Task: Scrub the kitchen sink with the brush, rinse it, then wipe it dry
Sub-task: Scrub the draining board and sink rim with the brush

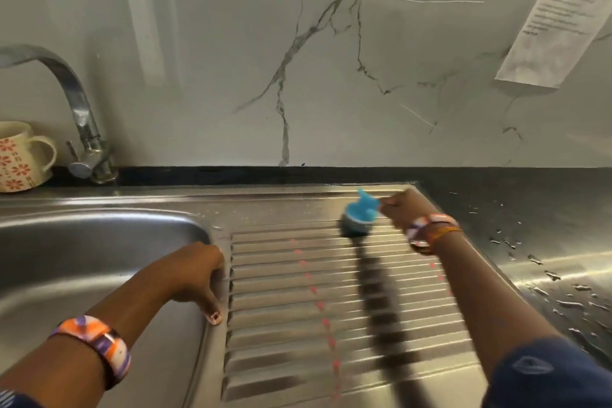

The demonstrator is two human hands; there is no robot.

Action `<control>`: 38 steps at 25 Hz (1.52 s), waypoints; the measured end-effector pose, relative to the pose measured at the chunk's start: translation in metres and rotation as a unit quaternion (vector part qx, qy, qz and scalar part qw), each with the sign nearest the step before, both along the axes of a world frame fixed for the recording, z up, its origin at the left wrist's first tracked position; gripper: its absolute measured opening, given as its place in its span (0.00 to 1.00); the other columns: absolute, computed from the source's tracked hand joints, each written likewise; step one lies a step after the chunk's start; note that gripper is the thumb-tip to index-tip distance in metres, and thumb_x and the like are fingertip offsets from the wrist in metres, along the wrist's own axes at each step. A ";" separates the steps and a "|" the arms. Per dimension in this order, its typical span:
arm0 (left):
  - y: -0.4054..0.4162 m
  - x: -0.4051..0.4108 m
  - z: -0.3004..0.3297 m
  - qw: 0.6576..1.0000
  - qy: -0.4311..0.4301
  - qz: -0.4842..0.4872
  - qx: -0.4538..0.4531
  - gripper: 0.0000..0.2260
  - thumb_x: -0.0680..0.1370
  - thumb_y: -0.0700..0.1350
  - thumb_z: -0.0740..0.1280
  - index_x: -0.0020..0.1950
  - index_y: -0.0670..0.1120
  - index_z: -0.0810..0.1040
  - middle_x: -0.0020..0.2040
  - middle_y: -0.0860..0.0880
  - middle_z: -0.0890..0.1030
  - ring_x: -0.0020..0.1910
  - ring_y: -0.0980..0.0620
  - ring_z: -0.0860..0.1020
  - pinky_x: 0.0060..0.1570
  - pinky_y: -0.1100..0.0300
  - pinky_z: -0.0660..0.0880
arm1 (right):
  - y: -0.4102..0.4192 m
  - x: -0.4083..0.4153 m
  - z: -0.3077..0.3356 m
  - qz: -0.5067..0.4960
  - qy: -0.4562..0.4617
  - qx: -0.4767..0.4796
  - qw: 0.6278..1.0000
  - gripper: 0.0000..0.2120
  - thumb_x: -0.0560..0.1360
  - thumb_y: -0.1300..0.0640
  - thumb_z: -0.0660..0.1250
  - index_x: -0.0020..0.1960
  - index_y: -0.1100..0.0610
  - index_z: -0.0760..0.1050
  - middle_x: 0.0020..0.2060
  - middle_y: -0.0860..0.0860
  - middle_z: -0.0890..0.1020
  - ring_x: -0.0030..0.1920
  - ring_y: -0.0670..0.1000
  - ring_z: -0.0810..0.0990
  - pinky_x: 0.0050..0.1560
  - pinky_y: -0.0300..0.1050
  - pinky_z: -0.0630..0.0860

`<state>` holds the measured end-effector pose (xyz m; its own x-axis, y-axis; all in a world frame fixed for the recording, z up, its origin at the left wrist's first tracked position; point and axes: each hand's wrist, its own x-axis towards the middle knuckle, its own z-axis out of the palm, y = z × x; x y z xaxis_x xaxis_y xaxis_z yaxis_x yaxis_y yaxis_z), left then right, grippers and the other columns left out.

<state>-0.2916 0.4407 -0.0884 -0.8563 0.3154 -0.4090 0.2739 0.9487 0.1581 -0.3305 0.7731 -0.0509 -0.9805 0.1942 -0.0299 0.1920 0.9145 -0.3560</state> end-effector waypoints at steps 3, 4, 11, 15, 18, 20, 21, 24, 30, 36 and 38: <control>0.002 -0.003 0.000 1.000 -0.005 0.007 -0.007 0.19 0.64 0.50 0.78 0.51 0.48 0.79 0.50 0.52 0.80 0.47 0.56 0.78 0.42 0.68 0.72 | 0.067 -0.002 0.010 -0.198 0.004 -0.003 0.980 0.16 0.78 0.58 0.61 0.59 0.68 0.75 0.50 0.63 0.79 0.50 0.61 0.78 0.48 0.47 0.72; 0.004 -0.003 0.002 1.000 -0.009 0.007 -0.016 0.17 0.64 0.50 0.78 0.49 0.48 0.78 0.48 0.53 0.80 0.47 0.56 0.79 0.44 0.66 0.73 | 0.068 -0.005 0.006 -0.231 0.013 -0.018 0.973 0.15 0.78 0.59 0.61 0.59 0.69 0.74 0.52 0.64 0.79 0.52 0.62 0.78 0.50 0.49 0.73; 0.035 -0.013 0.006 0.975 0.093 -0.083 -0.186 0.12 0.78 0.41 0.64 0.61 0.44 0.75 0.62 0.46 0.76 0.60 0.48 0.76 0.56 0.58 0.72 | -0.115 -0.042 -0.030 -0.010 0.069 0.015 0.997 0.13 0.79 0.60 0.56 0.61 0.61 0.73 0.56 0.58 0.79 0.56 0.57 0.79 0.55 0.48 0.75; 0.048 -0.020 0.005 0.955 0.120 -0.137 -0.236 0.15 0.79 0.41 0.60 0.67 0.44 0.72 0.67 0.45 0.73 0.66 0.46 0.72 0.61 0.56 0.70 | -0.161 -0.037 -0.024 0.154 0.047 -0.004 0.987 0.16 0.80 0.58 0.57 0.65 0.60 0.72 0.58 0.58 0.79 0.58 0.58 0.78 0.56 0.48 0.74; 0.038 -0.020 0.004 0.973 0.105 -0.088 -0.185 0.13 0.78 0.43 0.63 0.63 0.45 0.73 0.63 0.46 0.75 0.61 0.49 0.75 0.57 0.59 0.72 | -0.092 -0.055 -0.020 0.061 0.006 -0.072 0.995 0.15 0.79 0.60 0.57 0.61 0.63 0.76 0.56 0.61 0.80 0.57 0.58 0.79 0.50 0.43 0.72; 0.025 -0.016 0.003 0.987 0.079 -0.051 -0.128 0.15 0.73 0.48 0.71 0.58 0.46 0.76 0.56 0.49 0.78 0.54 0.52 0.77 0.48 0.63 0.72 | -0.021 -0.058 -0.012 -0.048 0.001 -0.066 0.997 0.15 0.80 0.60 0.56 0.61 0.65 0.76 0.57 0.61 0.80 0.58 0.59 0.78 0.45 0.41 0.67; 0.018 -0.014 0.003 0.992 0.059 -0.039 -0.101 0.18 0.69 0.50 0.75 0.55 0.47 0.77 0.53 0.51 0.79 0.50 0.54 0.77 0.43 0.66 0.71 | 0.009 -0.057 -0.008 -0.102 0.003 -0.056 0.993 0.15 0.80 0.60 0.57 0.61 0.66 0.75 0.57 0.62 0.79 0.58 0.60 0.78 0.45 0.41 0.66; 0.005 -0.009 -0.002 0.999 0.030 -0.013 -0.042 0.19 0.63 0.54 0.78 0.50 0.50 0.79 0.48 0.54 0.80 0.45 0.58 0.77 0.36 0.70 0.69 | 0.067 -0.055 0.002 -0.152 -0.019 0.032 0.988 0.15 0.79 0.61 0.59 0.61 0.68 0.73 0.52 0.62 0.79 0.50 0.60 0.78 0.43 0.45 0.73; 0.005 -0.009 -0.002 0.999 0.036 0.002 -0.027 0.19 0.64 0.53 0.78 0.51 0.50 0.79 0.50 0.54 0.80 0.46 0.58 0.76 0.42 0.68 0.72 | -0.031 -0.095 -0.005 0.023 -0.008 -0.116 0.993 0.10 0.78 0.57 0.59 0.53 0.59 0.77 0.43 0.52 0.79 0.42 0.52 0.78 0.45 0.42 0.76; 0.000 -0.010 -0.007 0.999 0.036 0.017 0.000 0.21 0.65 0.55 0.76 0.53 0.53 0.73 0.54 0.55 0.75 0.52 0.57 0.73 0.48 0.68 0.70 | -0.124 -0.304 -0.162 0.159 0.010 -0.104 0.982 0.14 0.69 0.40 0.62 0.49 0.44 0.80 0.37 0.46 0.83 0.38 0.54 0.82 0.42 0.46 0.78; -0.006 -0.010 -0.011 0.999 0.038 0.016 0.017 0.23 0.65 0.56 0.76 0.55 0.53 0.72 0.55 0.55 0.75 0.53 0.57 0.73 0.50 0.67 0.71 | -0.098 -0.103 -0.015 0.140 -0.015 -0.154 0.978 0.14 0.77 0.53 0.61 0.56 0.58 0.80 0.43 0.54 0.82 0.39 0.51 0.77 0.39 0.37 0.72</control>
<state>-0.3012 0.4348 -0.0997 -0.8944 0.3001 -0.3317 0.2564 0.9516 0.1697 -0.4330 0.6747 -0.0660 -0.9917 -0.1042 -0.0751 -0.0353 0.7836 -0.6203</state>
